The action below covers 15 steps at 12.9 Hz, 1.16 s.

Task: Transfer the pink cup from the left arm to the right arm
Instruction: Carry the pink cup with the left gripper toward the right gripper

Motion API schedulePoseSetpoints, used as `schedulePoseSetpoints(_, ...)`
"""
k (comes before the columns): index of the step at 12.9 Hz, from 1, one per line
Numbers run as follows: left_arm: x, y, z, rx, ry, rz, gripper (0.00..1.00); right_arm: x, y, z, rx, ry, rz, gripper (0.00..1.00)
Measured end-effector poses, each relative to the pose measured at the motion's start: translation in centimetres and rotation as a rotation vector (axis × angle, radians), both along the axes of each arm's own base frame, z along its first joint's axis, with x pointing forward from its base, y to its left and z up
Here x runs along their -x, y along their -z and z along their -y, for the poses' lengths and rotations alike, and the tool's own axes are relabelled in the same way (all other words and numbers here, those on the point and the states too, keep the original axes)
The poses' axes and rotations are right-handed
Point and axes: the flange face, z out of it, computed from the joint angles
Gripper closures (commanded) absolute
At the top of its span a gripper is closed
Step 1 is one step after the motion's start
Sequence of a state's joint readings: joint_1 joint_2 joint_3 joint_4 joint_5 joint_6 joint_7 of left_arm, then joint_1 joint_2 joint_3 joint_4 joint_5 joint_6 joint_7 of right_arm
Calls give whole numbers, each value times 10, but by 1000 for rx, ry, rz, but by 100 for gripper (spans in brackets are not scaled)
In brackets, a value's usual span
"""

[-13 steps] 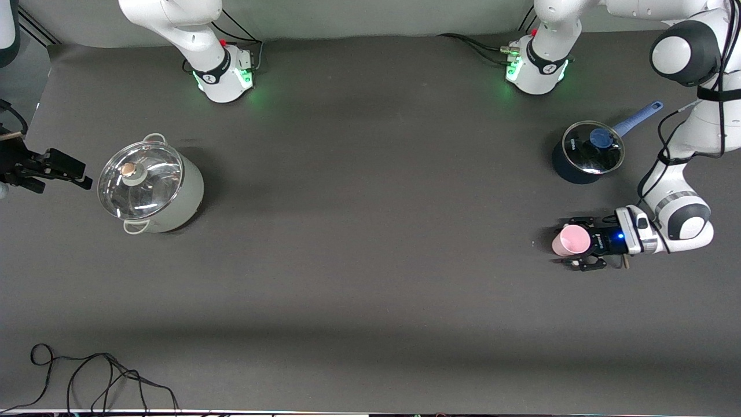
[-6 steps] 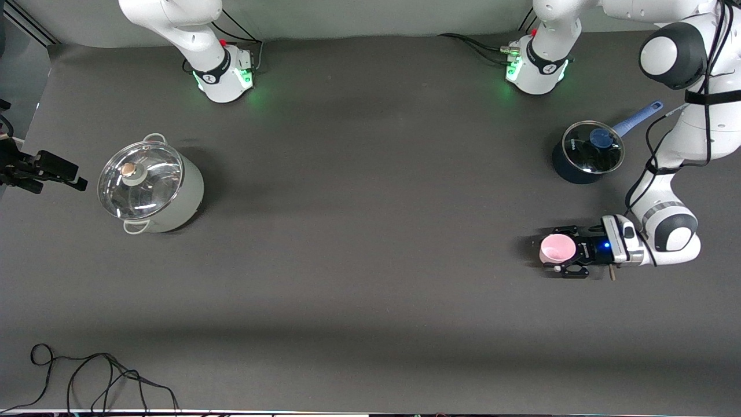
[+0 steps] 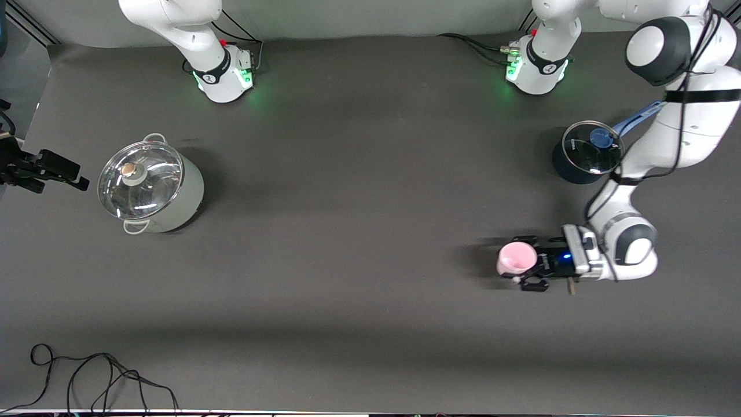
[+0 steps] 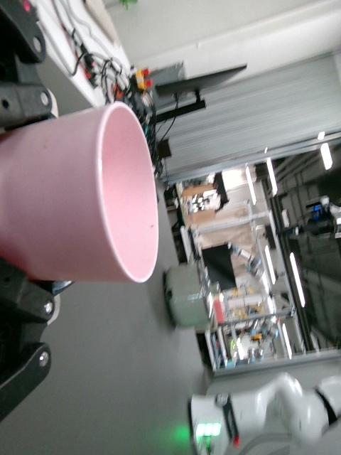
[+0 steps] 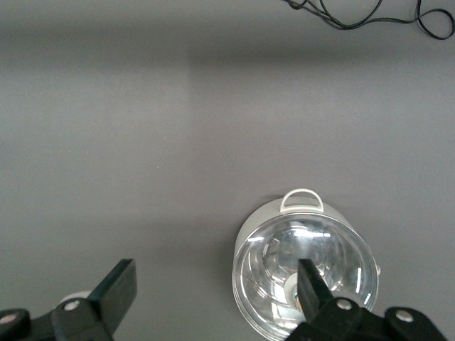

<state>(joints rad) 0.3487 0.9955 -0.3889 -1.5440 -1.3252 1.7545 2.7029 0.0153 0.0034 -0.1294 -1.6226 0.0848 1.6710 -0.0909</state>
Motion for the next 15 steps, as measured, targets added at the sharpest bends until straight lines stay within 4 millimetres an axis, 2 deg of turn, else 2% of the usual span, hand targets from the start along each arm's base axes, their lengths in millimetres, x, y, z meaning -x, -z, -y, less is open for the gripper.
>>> schedulePoseSetpoints(2,-10,-14,46,-6,-48,6,100,0,-6,-1,-2,35,10,0)
schedulePoseSetpoints(5,-23,-43,93,-42,-138,1,100,-1,-22,-8,-10,147,31,0)
schedulePoseSetpoints(7,-29,-69,124,-72,-200,-36,100,-2,-30,-27,-17,204,40,0)
schedulePoseSetpoints(9,-31,-101,156,-90,-257,-75,100,-1,-37,-38,-31,337,40,0)
schedulePoseSetpoints(12,-20,-156,206,-114,-344,-150,100,5,-50,-40,-48,452,51,0)
schedulePoseSetpoints(15,0,-203,248,-120,-401,-240,100,5,-53,-72,-59,494,46,0)
